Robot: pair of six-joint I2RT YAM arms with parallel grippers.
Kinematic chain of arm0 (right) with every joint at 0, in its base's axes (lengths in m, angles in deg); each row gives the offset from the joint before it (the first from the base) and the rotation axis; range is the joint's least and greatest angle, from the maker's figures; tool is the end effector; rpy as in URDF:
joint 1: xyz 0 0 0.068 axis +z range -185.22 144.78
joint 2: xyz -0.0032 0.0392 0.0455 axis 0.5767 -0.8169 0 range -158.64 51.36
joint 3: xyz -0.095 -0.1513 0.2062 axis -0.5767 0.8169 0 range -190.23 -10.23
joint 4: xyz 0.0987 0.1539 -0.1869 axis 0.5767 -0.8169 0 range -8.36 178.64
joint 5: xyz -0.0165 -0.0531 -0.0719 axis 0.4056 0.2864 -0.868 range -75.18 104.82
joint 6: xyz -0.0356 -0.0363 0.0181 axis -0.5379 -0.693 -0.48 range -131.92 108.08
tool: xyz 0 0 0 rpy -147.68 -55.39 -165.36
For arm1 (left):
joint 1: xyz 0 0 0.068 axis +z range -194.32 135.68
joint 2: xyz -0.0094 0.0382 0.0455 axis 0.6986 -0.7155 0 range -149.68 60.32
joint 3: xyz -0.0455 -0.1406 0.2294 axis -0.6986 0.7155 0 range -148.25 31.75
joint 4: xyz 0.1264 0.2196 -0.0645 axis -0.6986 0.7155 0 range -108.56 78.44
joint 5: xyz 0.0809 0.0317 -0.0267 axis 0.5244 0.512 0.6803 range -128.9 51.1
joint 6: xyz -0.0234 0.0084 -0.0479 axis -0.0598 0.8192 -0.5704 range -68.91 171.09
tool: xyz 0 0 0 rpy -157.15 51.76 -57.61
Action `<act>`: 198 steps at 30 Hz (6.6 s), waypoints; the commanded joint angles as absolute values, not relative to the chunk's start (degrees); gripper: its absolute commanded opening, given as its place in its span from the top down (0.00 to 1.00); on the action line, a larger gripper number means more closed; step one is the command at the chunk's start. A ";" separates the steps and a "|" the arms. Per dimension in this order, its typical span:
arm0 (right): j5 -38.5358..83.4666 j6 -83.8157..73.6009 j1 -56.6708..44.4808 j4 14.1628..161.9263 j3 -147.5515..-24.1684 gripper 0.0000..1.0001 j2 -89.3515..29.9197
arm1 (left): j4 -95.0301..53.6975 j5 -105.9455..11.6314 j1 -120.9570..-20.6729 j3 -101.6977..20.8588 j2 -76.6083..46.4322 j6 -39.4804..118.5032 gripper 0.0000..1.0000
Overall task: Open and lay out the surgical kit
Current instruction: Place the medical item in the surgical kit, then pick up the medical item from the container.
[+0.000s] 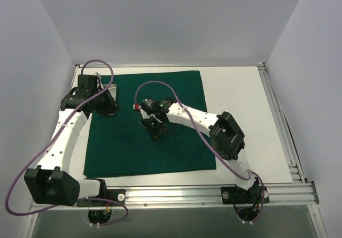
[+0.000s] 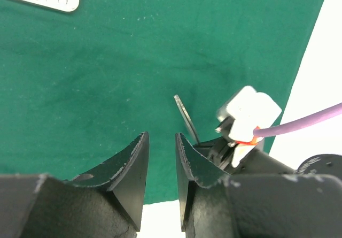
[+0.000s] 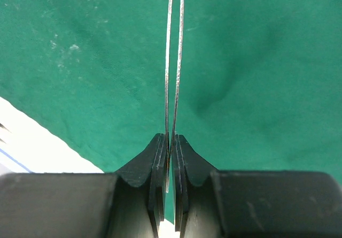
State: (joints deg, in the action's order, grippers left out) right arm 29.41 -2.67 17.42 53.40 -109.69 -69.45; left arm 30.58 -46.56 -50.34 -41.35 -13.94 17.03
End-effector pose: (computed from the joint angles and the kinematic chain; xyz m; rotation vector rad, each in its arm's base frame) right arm 0.2750 0.3750 0.2165 -1.0870 2.4536 0.7080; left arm 0.2623 -0.0324 0.3385 -0.5459 2.4355 -0.4657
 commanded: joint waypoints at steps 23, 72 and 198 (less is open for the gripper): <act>17.20 22.61 15.67 60.08 -68.35 1.00 -34.17 | 28.02 -49.18 -49.50 -39.44 -16.06 14.53 0.65; 10.17 26.66 11.10 65.17 -54.43 0.81 -32.57 | 27.32 -51.64 -49.33 -38.47 -17.38 14.35 0.66; 13.14 -0.76 -10.17 48.39 -105.67 0.26 -52.43 | 31.62 -35.21 -44.58 -73.01 -54.63 42.74 0.67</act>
State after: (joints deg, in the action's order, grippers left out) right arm 12.26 0.88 -7.47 52.02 -102.52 -50.89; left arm 30.45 -37.92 -45.27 -68.48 -52.56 39.17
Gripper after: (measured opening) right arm 0.808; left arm 0.341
